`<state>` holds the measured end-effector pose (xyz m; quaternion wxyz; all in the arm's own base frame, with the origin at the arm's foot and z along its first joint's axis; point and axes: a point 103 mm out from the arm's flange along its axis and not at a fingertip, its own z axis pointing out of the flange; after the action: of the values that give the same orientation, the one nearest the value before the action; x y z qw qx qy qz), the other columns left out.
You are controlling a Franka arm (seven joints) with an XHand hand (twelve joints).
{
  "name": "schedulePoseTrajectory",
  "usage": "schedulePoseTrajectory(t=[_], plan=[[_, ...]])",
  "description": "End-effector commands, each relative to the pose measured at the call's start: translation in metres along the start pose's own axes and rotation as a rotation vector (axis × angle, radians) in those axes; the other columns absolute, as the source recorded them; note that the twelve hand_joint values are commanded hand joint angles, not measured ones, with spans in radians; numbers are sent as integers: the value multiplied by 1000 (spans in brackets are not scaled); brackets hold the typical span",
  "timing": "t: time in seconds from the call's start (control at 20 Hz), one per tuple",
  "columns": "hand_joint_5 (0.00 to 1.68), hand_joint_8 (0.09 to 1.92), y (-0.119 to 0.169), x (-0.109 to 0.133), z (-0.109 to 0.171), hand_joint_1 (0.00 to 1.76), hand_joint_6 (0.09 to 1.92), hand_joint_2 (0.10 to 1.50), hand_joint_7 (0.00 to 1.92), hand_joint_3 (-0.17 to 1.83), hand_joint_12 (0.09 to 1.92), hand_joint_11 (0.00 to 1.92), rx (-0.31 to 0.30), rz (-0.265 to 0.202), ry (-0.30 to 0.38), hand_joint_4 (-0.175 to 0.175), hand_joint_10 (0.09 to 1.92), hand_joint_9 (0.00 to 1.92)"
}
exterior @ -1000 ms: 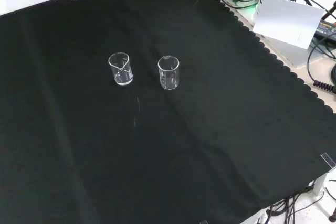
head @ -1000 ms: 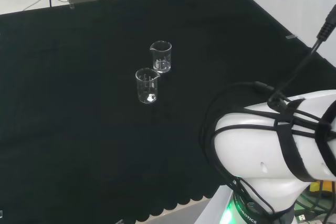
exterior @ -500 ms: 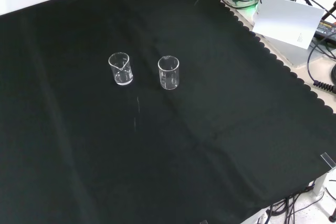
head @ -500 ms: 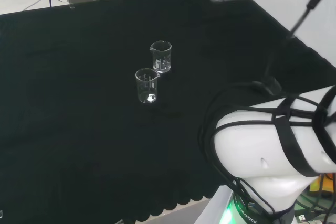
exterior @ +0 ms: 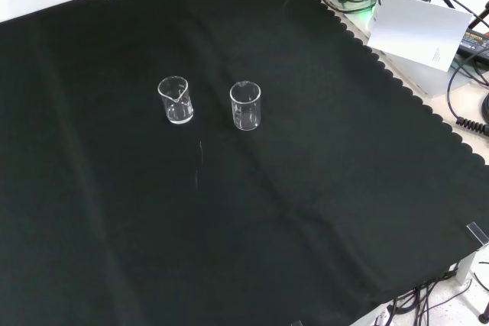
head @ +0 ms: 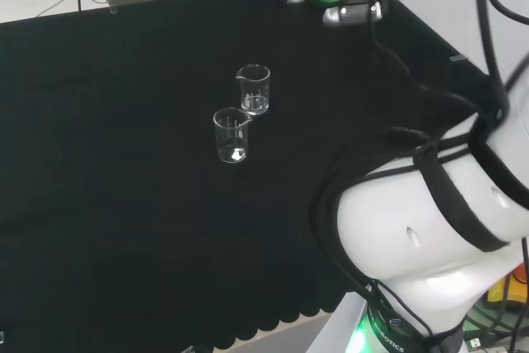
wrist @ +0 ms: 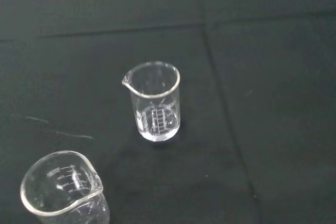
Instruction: Pick up the beaker on the right.
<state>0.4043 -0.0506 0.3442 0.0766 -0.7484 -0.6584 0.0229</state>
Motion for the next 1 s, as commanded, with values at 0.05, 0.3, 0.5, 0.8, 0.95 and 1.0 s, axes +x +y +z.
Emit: schedulePoseTrajectory(t=[0.05,0.3,0.5,0.8,0.95,1.0], plan=[[315,599,88,-25,64,549,87,1176,128,-167,1383,135,-27,-43,96,-24,565,394],[344,611,110,-27,94,642,87,1117,147,-175,1383,156,-8,-66,126,-29,623,396],[363,621,120,-31,119,693,87,1075,165,-175,1382,172,-20,-101,198,-32,634,400],[396,633,139,-30,153,727,87,1031,193,-175,1376,200,35,-108,222,-31,643,414],[398,634,147,-30,165,728,87,1028,194,-175,1374,201,47,-109,229,-31,643,414],[399,634,150,-29,169,728,87,1027,194,-175,1373,202,52,-113,228,-32,643,414]])
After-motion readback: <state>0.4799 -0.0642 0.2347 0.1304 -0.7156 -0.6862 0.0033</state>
